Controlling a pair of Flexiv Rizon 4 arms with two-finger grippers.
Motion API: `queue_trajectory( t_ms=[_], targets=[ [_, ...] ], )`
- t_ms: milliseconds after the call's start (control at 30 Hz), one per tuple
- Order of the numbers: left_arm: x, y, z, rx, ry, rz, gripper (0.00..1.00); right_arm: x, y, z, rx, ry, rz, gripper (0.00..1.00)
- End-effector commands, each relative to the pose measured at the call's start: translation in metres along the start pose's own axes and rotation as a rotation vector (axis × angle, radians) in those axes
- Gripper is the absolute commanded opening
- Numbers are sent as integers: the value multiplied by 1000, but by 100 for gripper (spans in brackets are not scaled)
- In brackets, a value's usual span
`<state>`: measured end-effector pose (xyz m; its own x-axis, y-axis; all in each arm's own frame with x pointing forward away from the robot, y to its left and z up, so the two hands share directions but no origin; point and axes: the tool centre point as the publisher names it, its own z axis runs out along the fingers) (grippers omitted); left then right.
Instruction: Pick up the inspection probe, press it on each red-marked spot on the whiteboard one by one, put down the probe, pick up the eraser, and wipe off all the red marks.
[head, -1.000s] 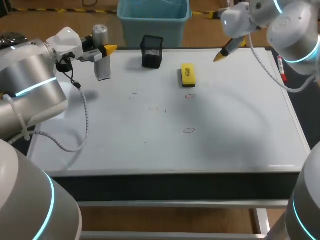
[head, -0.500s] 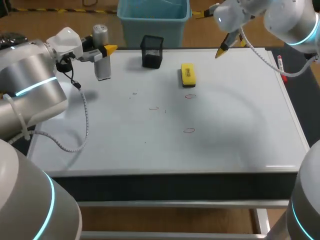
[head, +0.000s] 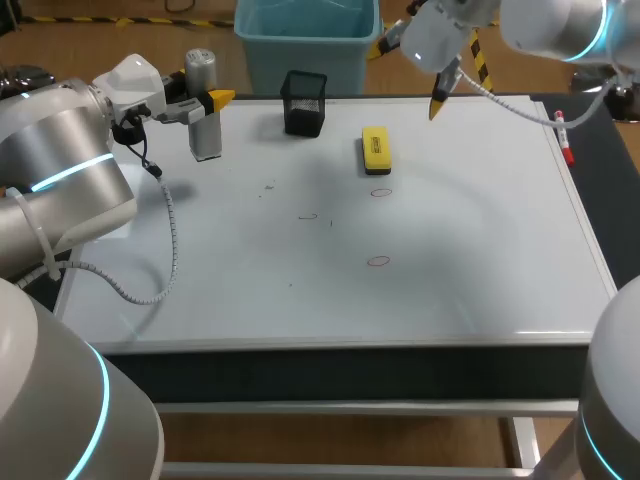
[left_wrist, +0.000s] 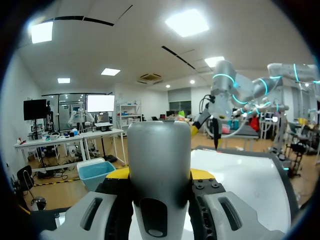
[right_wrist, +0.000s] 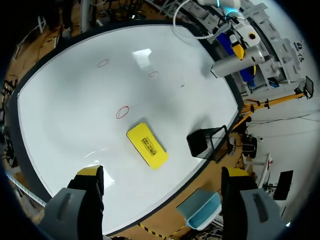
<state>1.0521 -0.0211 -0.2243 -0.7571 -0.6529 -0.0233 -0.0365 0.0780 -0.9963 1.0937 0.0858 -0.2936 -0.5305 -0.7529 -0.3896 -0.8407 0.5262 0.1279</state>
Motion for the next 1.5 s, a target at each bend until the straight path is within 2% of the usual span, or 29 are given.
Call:
queue_trajectory(
  t_ms=[33, 200, 300, 433, 600, 1067, 1267, 1500],
  targets=[
    [1, -1, 0, 3, -5, 1, 0, -3, -7, 10, -18, 367, -38, 100],
    [1, -1, 0, 3, -5, 1, 0, 2, -5, 21, -65, 423, -124, 100],
    [1, -1, 0, 3, -5, 1, 0, 9, -5, 31, -59, 488, -175, 100],
    [1, -1, 0, 3, -5, 1, 0, 15, -3, 40, -74, 522, -216, 100],
    [1, -1, 0, 3, -5, 1, 0, 21, -1, 52, -87, 524, -232, 100],
    [1, -1, 0, 3, -5, 1, 0, 43, 19, 82, -145, 506, -409, 100],
    [1, -1, 0, 3, -5, 1, 0, 43, 15, 87, -147, 459, -400, 100],
    [1, -1, 0, 3, -5, 1, 0, 34, 16, 97, -128, 430, -369, 100]
  ],
)
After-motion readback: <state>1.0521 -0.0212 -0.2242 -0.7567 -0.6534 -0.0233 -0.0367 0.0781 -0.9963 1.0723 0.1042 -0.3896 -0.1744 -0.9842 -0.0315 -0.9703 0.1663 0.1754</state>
